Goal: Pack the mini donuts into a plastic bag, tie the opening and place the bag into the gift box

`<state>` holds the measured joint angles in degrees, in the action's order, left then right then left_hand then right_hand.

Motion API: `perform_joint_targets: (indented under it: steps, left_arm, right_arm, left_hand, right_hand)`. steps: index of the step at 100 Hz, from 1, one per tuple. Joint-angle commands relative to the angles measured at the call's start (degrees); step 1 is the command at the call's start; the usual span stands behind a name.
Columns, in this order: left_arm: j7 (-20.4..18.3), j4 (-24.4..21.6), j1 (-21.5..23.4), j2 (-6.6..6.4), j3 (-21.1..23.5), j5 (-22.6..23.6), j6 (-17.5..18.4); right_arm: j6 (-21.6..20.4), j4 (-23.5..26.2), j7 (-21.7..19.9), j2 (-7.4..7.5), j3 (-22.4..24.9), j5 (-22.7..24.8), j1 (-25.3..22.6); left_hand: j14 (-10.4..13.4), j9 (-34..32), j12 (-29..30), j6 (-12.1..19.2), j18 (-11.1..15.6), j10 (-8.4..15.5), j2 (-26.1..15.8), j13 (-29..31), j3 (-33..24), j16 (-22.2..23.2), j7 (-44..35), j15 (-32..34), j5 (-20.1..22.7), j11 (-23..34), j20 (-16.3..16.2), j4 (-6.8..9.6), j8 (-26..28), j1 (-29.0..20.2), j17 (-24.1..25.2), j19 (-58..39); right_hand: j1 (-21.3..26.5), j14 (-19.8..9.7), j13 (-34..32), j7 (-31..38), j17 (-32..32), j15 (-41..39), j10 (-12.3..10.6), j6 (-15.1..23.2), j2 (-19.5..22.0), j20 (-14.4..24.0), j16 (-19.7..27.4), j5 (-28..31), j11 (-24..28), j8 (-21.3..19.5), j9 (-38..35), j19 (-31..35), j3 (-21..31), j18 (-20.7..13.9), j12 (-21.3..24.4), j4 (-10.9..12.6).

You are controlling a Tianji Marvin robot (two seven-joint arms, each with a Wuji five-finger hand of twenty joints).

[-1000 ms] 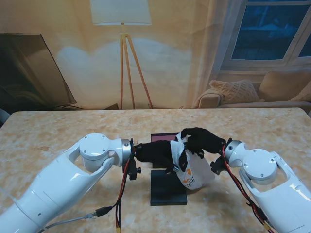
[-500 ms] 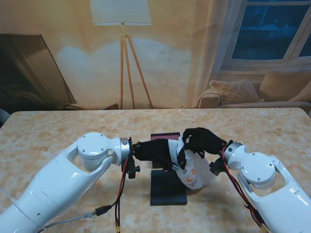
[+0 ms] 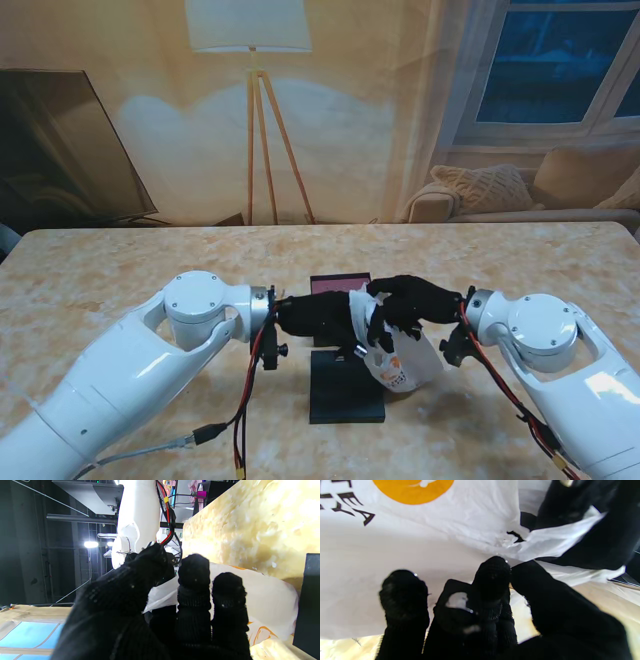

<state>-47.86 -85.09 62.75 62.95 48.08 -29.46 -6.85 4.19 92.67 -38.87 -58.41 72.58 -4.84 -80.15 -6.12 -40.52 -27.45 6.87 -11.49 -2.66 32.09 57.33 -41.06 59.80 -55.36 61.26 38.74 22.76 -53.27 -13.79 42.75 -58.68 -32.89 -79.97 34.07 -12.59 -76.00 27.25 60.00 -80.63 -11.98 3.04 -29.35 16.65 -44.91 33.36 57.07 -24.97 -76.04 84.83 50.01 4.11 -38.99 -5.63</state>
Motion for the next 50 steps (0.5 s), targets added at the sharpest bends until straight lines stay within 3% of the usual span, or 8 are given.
perform_joint_targets:
  steps: [1, 16, 27, 29, 32, 35, 37, 50]
  left_arm:
    - [-1.27, -0.35, -0.69, 0.17, -0.20, 0.32, -0.48]
    - [-1.25, -0.38, -0.89, -0.02, -0.04, 1.07, -0.55]
    - [-1.63, -0.52, -1.09, -0.21, 0.01, 1.45, -0.07]
    - [-1.80, -0.52, -1.07, -0.20, 0.03, 1.27, -0.07]
    - [-2.05, -0.51, -0.99, -0.16, 0.09, 0.87, -0.17]
    - [-2.24, -0.53, -0.85, -0.09, 0.17, 0.35, -0.44]
    - [-2.39, -0.51, -0.76, -0.04, 0.21, -0.03, -0.69]
    - [-2.42, -0.01, -0.45, 0.44, 0.11, -1.58, -1.21]
  right_arm:
    - [1.14, 0.50, -0.68, -0.36, -0.07, 0.15, -0.77]
    - [2.53, 1.91, 0.38, -0.36, 0.40, 1.55, -1.79]
    - [2.42, 1.79, -0.93, 0.05, 0.15, 2.52, -1.54]
    - [2.33, 1.63, -1.19, 0.10, -0.02, 2.46, -1.37]
    - [2.18, 1.34, -1.62, 0.16, -0.30, 2.28, -1.07]
    - [1.97, 1.01, -1.93, 0.18, -0.59, 2.04, -0.77]
    - [1.83, 0.81, -1.99, 0.16, -0.78, 1.87, -0.59]
    - [0.74, -1.17, -4.30, 0.26, -1.94, -0.84, 1.07]
  left_hand:
    - [2.03, 2.01, 0.95, 3.10, 1.65, 1.00, -0.39, 3.49, 1.59, -0.91, 0.25, 1.39, 0.21, -0.37, 0.98, 1.34, 0.80, -0.82, -1.69, -2.24]
    - [2.16, 1.75, 2.12, 2.92, 2.81, 0.76, -0.51, 5.25, 2.05, -2.12, 0.55, 2.65, 0.24, 0.18, 2.47, 1.58, 1.14, -1.21, -4.43, -6.53]
    - [0.01, 1.52, 1.85, 2.72, 8.57, 0.73, -0.43, 5.21, 1.99, -2.93, 0.62, 3.04, 0.14, 0.46, 3.22, 1.51, 1.17, -1.13, -9.97, -16.24]
    - [-0.42, 1.66, 1.68, 2.77, 10.53, 0.78, -0.52, 4.26, 2.07, -3.54, 0.60, 1.33, 0.12, 0.39, 5.74, 1.56, 1.25, -1.14, -11.78, -19.39]
    - [-1.34, 2.14, 1.48, 2.57, 16.57, 0.61, -0.59, 2.79, 2.01, -4.43, 0.57, -1.44, 0.03, 0.34, 8.14, 1.61, 1.35, -1.22, -15.98, -23.20]
    - [-1.48, 2.17, 1.41, 2.53, 17.74, 0.43, -0.62, 2.97, 1.97, -4.32, 0.57, -1.36, 0.01, 0.36, 8.99, 1.63, 1.37, -1.26, -17.29, -24.16]
    - [-1.57, 2.12, 1.24, 2.37, 18.92, 0.16, -0.69, 3.79, 2.20, -4.07, 0.58, -0.25, 0.00, 0.37, 12.12, 1.73, 1.41, -1.46, -18.55, -26.09]
    - [-1.50, 2.45, 1.40, 2.47, 18.06, 0.25, -0.71, 2.84, 2.09, -4.21, 0.56, -0.51, 0.13, 0.06, 13.30, 1.79, 1.52, -1.45, -17.03, -25.13]
  right_hand:
    - [-1.55, -5.25, -0.19, 0.02, 1.24, -1.68, 1.93, -5.11, -2.01, -0.73, -1.30, 0.60, 0.47, -0.93, -2.55, 1.97, -0.51, -1.74, 0.67, -1.25]
    - [-1.40, -4.57, -0.17, 0.16, 1.07, -1.24, 2.08, -11.51, -1.89, -0.74, -0.90, 3.63, 1.45, -6.56, -1.76, 1.75, -0.04, -1.52, 0.91, -1.23]
    - [-1.47, -4.12, -0.17, -6.95, 0.98, -0.88, 2.29, -13.72, -2.05, -0.83, -0.48, 2.38, 1.52, -4.37, -1.50, 1.22, 0.00, -1.35, 1.49, -1.24]
    - [-1.49, -4.05, -0.19, -8.43, 0.95, -0.76, 2.22, -13.91, -2.10, -0.82, -0.40, 2.04, 1.47, -3.70, -1.50, 1.14, -0.04, -1.43, 1.61, -1.24]
    - [-1.67, -3.85, -0.16, -13.07, 0.87, -0.21, 1.77, -13.61, -2.08, -0.84, -0.07, -0.98, 1.18, -1.72, -1.14, 0.77, -0.21, -1.57, 2.04, -1.22]
    - [-1.84, -3.71, -0.22, -15.78, 0.76, 0.75, 1.36, -12.40, -2.01, -0.94, 0.37, -4.25, 0.78, -0.63, -0.47, 0.29, -0.40, -1.66, 2.43, -1.16]
    - [-1.92, -3.63, -0.16, -16.84, 0.70, 1.03, 1.12, -11.49, -2.06, -0.97, 0.50, -6.04, 0.58, -0.25, -0.06, 0.12, -0.49, -1.69, 2.59, -1.15]
    - [-2.28, -4.25, -0.23, -15.67, 0.99, 2.01, 0.22, -3.64, -2.41, -0.86, 0.74, -11.94, 1.11, -0.32, 1.02, -0.87, -1.16, -2.37, 4.50, -0.98]
